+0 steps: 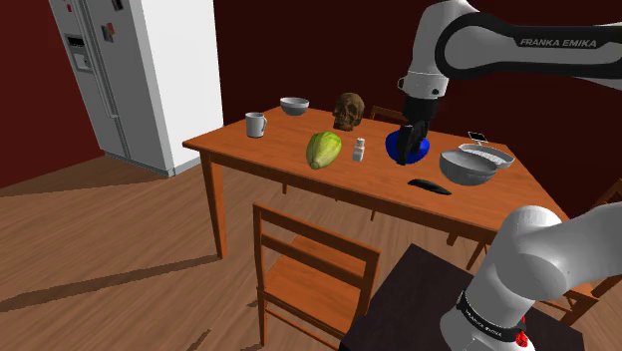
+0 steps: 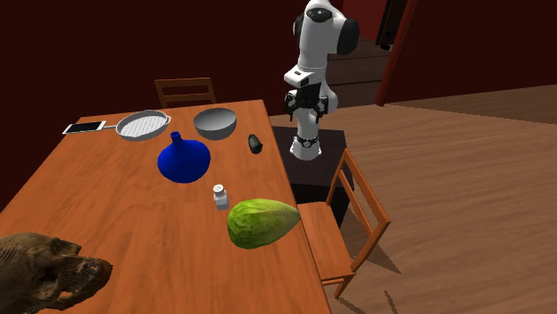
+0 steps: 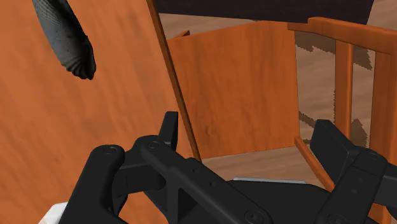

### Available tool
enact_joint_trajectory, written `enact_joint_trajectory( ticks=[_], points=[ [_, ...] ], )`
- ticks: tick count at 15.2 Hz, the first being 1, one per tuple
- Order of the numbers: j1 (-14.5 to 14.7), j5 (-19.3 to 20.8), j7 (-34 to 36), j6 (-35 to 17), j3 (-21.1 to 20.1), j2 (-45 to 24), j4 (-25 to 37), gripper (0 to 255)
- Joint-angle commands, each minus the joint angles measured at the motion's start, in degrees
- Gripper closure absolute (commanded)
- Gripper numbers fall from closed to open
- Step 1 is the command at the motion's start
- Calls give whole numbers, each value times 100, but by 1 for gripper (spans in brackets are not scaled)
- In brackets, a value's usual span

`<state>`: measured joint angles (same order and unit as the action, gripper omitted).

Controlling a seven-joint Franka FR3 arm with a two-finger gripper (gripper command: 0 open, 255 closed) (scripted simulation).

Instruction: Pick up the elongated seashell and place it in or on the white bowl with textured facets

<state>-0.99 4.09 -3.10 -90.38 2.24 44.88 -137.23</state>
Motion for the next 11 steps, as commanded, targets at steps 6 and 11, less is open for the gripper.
enact_joint_trajectory(
  ticks=[6, 11],
  points=[
    [-120, 586, -949, -396, 598, 460, -733, 0],
    [-315, 1264, -1920, -882, 1301, 682, -1261, 0]
  ],
)
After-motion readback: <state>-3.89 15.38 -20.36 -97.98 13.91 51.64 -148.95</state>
